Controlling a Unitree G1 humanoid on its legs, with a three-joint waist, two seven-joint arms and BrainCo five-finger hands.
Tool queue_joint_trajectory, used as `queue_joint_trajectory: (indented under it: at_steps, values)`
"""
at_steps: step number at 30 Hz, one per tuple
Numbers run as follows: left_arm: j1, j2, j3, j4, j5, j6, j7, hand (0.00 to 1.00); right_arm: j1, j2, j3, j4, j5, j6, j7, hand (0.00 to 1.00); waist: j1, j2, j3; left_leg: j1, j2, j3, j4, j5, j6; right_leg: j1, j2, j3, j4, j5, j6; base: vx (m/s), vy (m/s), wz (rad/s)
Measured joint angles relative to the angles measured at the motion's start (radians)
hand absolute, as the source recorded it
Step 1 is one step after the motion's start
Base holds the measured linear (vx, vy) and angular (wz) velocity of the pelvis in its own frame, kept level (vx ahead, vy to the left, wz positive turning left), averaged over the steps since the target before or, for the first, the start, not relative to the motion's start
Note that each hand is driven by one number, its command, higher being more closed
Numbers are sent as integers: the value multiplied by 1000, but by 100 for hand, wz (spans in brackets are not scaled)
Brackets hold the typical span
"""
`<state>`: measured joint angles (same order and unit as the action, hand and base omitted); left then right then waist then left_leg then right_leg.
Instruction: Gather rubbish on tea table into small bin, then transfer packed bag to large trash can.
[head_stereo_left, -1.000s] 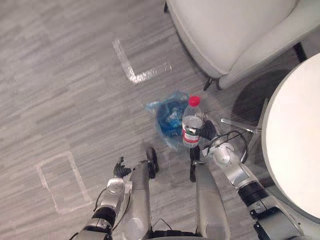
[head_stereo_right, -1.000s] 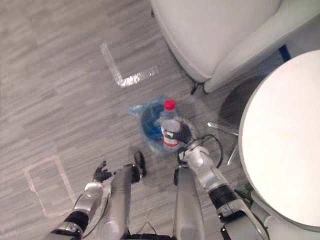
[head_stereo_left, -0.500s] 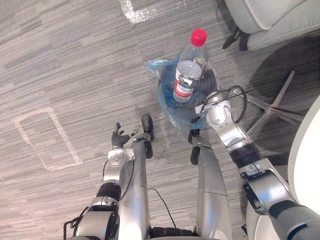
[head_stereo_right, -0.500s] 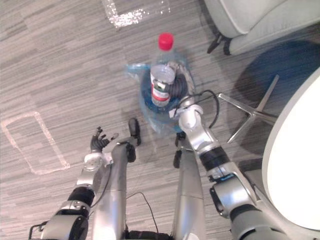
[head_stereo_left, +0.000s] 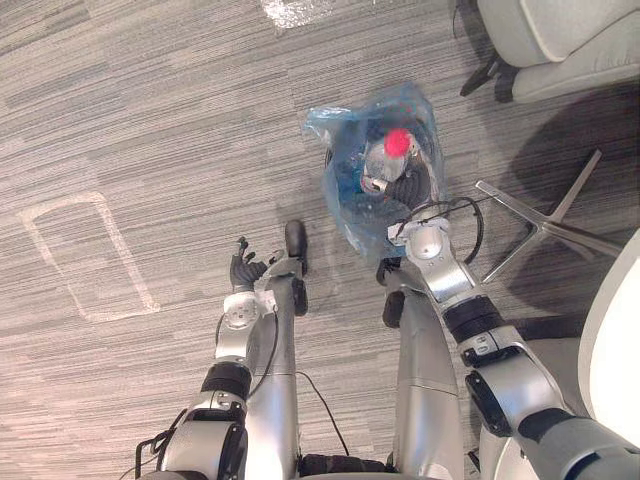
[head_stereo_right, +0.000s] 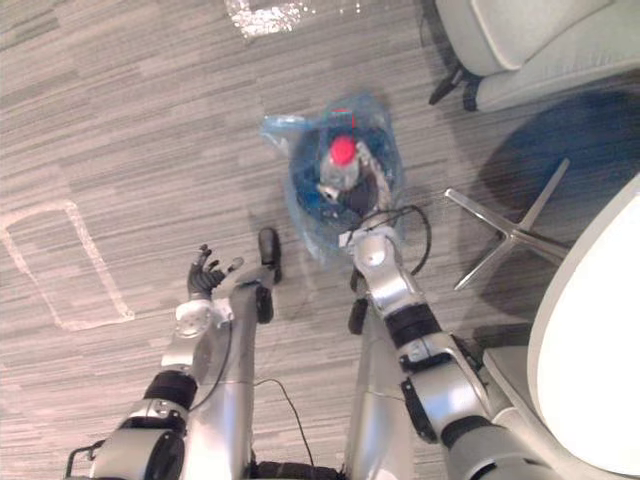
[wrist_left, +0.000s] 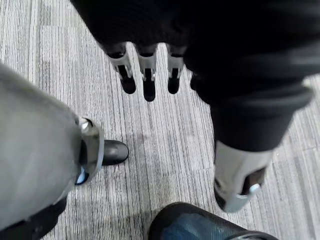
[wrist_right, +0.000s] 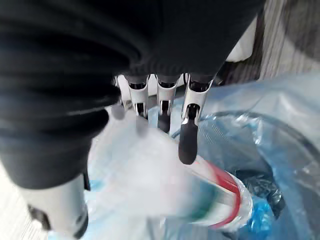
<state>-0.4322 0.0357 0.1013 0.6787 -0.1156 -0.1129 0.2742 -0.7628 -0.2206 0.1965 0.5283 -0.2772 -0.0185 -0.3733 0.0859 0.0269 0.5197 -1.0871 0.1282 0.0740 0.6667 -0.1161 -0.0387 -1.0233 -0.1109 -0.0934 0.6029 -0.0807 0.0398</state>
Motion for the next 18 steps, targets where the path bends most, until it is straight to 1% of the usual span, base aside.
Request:
queue_joint_trajectory:
  at_steps: [2, 4, 7, 9, 13, 17, 18]
  values:
    - [0, -2, 0, 1, 7, 0, 0, 0, 10, 7, 1, -4, -7, 0, 0, 0, -1, 0, -4, 9, 1, 0, -3, -2, 3, 8, 0, 0, 0, 0, -1, 0, 0, 0]
    - [0, -7, -2, 1, 7, 0, 0, 0, 26, 20, 6, -5, -39, -1, 0, 0, -2, -6, -19, 10, 2, 1, -7, -1, 5, 8, 0, -2, -3, -2, -3, 0, 0, 0]
    - [0, -10, -5, 0, 8, 0, 0, 0, 53, 22, 29, -17, -79, -1, 0, 0, -3, -20, -35, 10, 4, 5, -24, 8, 5, 8, 0, -5, -17, 0, -4, 12, -7, 3]
    - [1, -10, -7, 1, 8, 0, 0, 0, 71, 22, 45, -42, -95, -1, 2, 0, -3, -23, -37, 12, 5, 4, -25, 13, -1, 13, 1, -8, -18, 1, -5, 15, 0, 1]
    - [3, -10, -12, 2, 23, 0, 0, 0, 87, 19, 95, -43, -196, -4, 11, 0, -4, -27, -40, 42, 12, 6, -33, 14, -2, 51, 8, -10, -47, 9, -5, 23, 5, -4]
    - [9, -8, -12, 10, 37, -5, 0, 0, 106, 20, 140, -24, -242, -10, 21, 0, -4, -41, -68, 48, 17, 11, -50, 17, -5, 58, 14, -9, -75, 21, -7, 28, 3, -5]
    - [9, -7, -12, 20, 37, -6, 0, 0, 105, 21, 147, 8, -274, -10, 22, 0, -6, -41, -68, 55, 17, 10, -60, 21, -6, 67, 15, -11, -87, 24, -7, 0, 0, 0]
